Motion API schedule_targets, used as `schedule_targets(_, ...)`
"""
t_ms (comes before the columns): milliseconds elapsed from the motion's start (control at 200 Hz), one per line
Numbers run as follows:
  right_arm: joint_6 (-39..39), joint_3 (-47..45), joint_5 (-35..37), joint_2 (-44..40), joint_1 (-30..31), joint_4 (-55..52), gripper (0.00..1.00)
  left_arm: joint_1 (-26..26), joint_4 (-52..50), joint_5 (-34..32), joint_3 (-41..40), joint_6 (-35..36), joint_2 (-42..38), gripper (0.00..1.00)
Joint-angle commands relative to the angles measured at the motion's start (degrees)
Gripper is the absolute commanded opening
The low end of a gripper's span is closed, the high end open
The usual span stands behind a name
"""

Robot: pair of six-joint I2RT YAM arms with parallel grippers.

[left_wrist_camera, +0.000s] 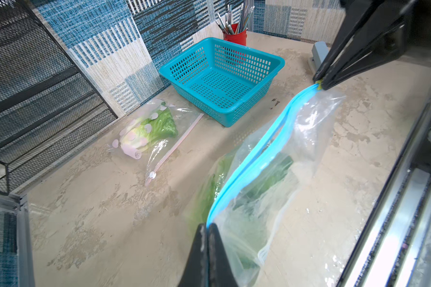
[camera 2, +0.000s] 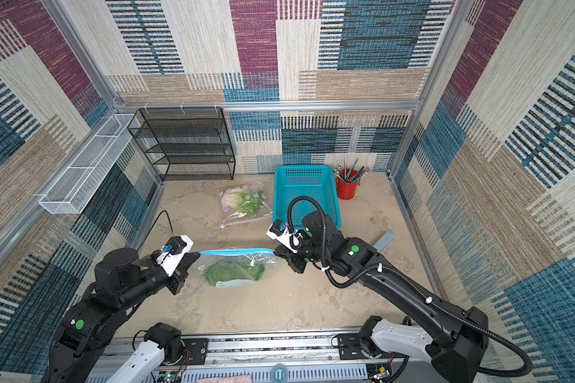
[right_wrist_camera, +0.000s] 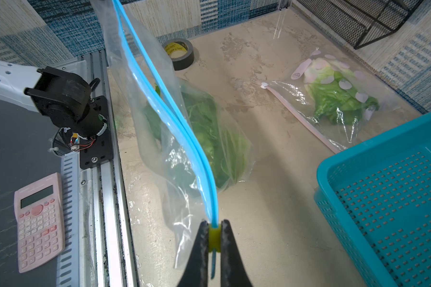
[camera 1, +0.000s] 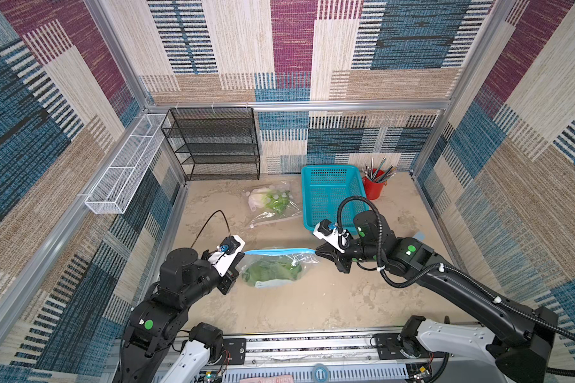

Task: Open the zip-top bag and take out the chinese cabbages
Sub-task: Unzip the zipper on the zipper food storage bag.

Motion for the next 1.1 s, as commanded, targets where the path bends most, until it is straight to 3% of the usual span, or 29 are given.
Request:
schedule_targets(0,0.8,1.2,-3.3,1.0,0.1,5.7,0.00,0.0,2.5,5.2,-0.7,-3.6,-0.2,0.00)
schedule_targets(476,-1.2,2.2,-4.6,4.8,0.0,15.2,0.00,0.0,3.5,14.1,-4.1,-13.4,-2.1,0.00)
schedule_targets(601,-2.0,2.6,-4.8,5.0,0.0,16.1,0.00,0.0,1.6,14.0,-2.9,-13.7,-3.1,0.12)
schedule_targets(721,-2.7,3.4,-5.4,5.5,0.0,15.1,0.00,-0.1,-0.6,6.4,0.4,-11.8,-3.6,0.26)
schedule_targets(872,-3.3,3.7,-5.7,5.9,0.1,14.4,0.00,0.0,-3.8,0.4,6.0,-8.7,-0.1,0.34)
schedule_targets(1097,-3.6,3.4,-6.5,6.0,0.1,14.6,0.00,0.0,-7.5,5.9,13.0,-7.1,11.7,0.39)
